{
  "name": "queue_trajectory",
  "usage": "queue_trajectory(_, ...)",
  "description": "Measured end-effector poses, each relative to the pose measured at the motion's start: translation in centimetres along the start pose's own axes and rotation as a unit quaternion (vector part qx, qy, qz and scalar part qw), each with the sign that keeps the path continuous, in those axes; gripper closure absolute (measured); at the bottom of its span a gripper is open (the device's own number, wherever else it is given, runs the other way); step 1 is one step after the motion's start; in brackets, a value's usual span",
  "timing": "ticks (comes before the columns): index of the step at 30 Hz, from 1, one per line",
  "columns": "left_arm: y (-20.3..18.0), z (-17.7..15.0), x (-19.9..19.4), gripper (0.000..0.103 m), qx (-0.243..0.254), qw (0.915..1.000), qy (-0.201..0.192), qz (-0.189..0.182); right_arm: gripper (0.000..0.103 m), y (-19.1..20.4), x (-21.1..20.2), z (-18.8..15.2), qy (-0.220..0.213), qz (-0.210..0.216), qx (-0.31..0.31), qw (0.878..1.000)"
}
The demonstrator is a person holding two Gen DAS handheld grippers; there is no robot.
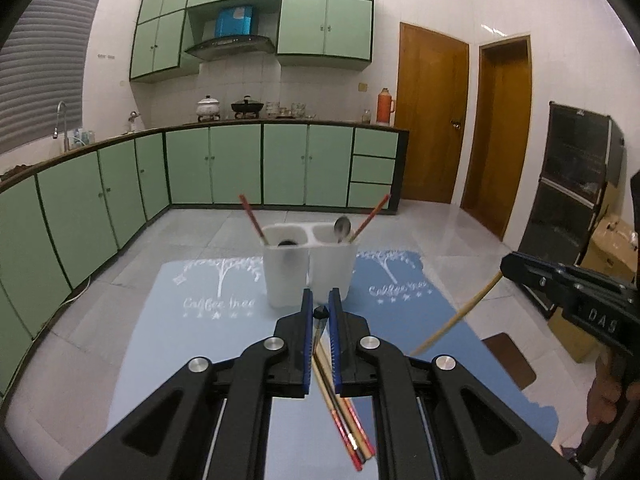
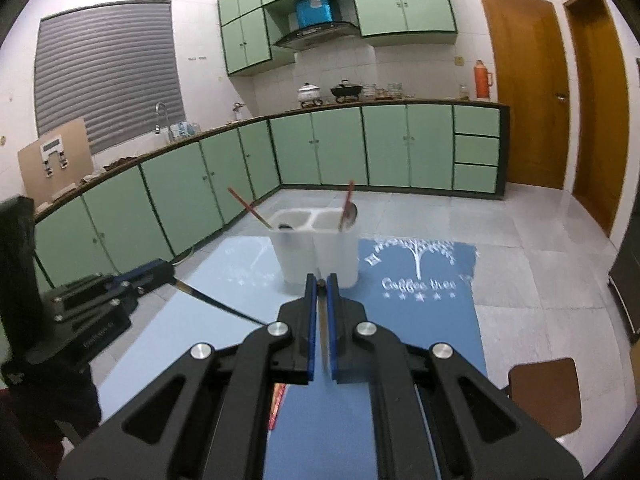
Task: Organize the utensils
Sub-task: 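Lift both held chopsticks upright and carry them over the white holder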
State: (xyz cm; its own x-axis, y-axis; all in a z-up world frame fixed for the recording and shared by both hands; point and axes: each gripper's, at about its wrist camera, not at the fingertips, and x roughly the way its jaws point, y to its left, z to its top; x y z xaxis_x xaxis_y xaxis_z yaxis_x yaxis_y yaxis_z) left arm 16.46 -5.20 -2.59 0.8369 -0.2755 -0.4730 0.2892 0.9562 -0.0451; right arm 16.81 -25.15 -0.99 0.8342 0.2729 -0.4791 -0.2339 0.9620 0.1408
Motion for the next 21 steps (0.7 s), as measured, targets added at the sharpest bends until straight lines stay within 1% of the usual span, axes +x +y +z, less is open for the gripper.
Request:
queue_trajectory(4,0.0,1.1,0.1,0.096,0.003,0.9999,-0.004,-0.009,0.099,0.1,0.8,1.9,0.017,0.01,-0.011,1.0)
queue_trajectory(7,0.0,1.5,0.0,0.096,0.006,0.9999,-0.006,-0.012,0.099,0.3,1.1,2.7,0.019,0.015,-0.015,1.0)
queue_trajectory(16,1.2,2.9,-0.1,0.097,-0.007,0.9995,-0.011,-0.027,0.099,0.5,1.7,5.0,0.006,0.03,-0.015,0.999)
queue_trajectory(21,1.4,4.0,-0.3,0.097,-0.005,0.9992,-0.023,-0.031,0.099,0.4,2.1,6.7,-0.004,0.032,-0.021,0.999)
